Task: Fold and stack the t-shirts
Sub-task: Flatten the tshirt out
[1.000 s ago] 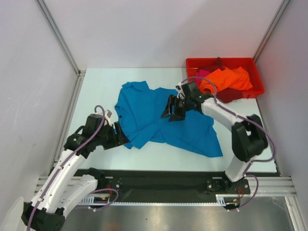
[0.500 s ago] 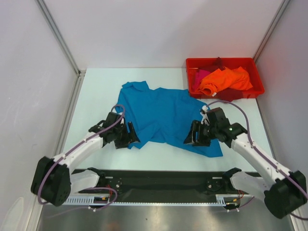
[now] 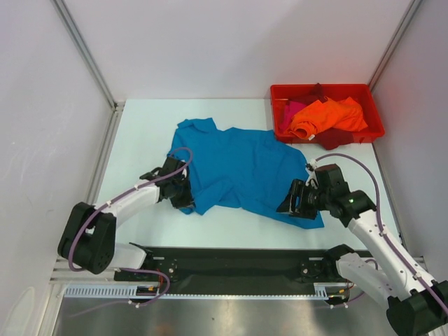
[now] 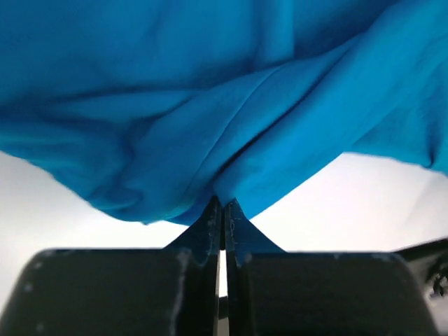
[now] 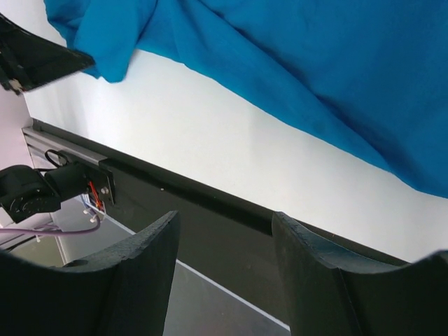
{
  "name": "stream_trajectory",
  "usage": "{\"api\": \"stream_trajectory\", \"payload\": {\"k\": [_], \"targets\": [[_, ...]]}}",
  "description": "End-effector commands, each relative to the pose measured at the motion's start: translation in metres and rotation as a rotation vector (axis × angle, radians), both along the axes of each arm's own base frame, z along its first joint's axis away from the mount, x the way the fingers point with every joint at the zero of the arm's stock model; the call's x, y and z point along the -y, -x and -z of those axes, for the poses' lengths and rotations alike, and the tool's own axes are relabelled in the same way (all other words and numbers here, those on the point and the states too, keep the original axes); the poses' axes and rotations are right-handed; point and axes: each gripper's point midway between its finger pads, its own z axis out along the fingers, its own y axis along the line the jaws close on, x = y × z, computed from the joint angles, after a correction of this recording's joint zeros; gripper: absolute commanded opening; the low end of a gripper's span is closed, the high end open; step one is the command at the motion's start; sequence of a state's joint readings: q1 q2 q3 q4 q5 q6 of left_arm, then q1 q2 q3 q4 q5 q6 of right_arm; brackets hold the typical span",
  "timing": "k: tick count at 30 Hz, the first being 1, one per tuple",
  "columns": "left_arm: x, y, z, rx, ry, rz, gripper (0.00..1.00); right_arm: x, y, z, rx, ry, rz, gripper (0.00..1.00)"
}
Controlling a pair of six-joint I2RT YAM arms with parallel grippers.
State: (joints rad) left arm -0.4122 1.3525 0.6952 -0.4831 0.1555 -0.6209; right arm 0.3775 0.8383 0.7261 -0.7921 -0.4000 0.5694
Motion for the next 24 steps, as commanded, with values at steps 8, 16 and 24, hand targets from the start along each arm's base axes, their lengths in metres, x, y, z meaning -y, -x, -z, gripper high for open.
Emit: {"api": "stream_trajectory", "payload": {"k": [8, 16, 24], "targets": [[-0.05, -0.112, -0.081, 0.25, -0.242, -0.002, 0.02, -0.004, -0.01, 0.0, -0.022, 0.003, -0.005, 0.61], [-0.061, -0.155, -0.084, 0.269, -0.327, -0.019, 0.74, -0.005, -0.013, -0.01, -0.024, 0.003, -0.004, 0.62], [-0.065, -0.091, -0.111, 0.337, -0.243, -0.038, 0.53, -0.001, -0.002, 0.003, -0.038, 0.004, 0.002, 0.62]]}}
